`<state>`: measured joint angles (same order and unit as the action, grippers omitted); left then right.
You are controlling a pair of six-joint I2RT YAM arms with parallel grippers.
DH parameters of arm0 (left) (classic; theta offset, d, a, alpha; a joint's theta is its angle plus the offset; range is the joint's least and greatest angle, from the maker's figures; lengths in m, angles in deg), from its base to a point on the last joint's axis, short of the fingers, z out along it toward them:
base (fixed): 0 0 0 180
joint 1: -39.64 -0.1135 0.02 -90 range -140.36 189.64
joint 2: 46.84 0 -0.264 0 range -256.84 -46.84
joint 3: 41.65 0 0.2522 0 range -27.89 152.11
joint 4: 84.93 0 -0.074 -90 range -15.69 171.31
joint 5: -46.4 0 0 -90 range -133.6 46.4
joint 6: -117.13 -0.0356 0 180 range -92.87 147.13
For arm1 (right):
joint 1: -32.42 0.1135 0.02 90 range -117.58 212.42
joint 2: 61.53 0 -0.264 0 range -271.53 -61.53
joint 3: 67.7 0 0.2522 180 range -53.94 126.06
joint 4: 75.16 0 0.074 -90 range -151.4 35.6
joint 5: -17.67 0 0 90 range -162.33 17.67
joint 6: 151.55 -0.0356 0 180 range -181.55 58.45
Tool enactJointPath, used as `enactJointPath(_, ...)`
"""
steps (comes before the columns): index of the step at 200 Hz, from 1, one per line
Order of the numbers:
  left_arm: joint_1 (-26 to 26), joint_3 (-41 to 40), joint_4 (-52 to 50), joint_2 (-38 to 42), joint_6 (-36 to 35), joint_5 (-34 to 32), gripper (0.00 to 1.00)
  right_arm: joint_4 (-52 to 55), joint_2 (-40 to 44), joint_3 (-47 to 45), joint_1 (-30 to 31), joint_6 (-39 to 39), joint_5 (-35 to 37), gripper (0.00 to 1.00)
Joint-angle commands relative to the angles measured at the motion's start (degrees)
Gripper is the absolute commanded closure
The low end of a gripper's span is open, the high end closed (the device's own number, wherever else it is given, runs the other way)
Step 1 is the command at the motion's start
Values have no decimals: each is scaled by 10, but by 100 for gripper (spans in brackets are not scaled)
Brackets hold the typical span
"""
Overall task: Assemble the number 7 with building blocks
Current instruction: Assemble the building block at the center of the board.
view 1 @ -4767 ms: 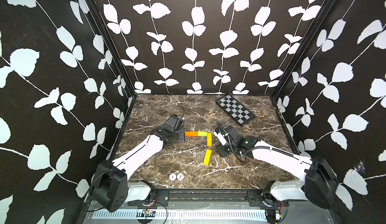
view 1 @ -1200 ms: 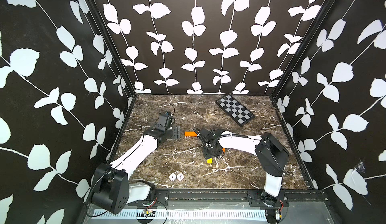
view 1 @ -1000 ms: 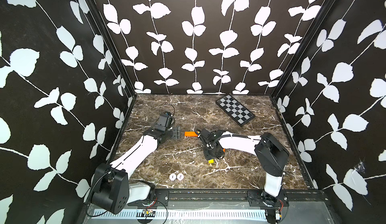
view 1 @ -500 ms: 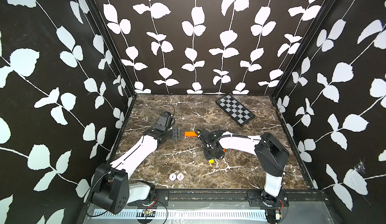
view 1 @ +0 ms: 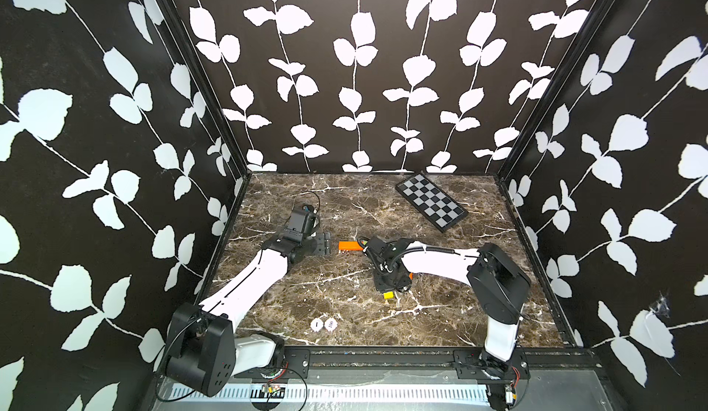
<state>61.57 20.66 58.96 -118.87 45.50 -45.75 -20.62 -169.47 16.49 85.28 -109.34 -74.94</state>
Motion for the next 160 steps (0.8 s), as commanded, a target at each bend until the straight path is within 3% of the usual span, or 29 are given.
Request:
enactJointPath(1, 0, -10, 12, 13, -8, 10, 21, 7, 14, -6, 4, -32, 18, 91)
enactJointPath(27, -1, -11, 17, 11, -6, 15, 21, 6, 15, -5, 5, -49, 28, 95)
enactJointPath(160, -1, -8, 13, 3, -6, 19, 20, -22, -6, 3, -4, -65, 26, 91)
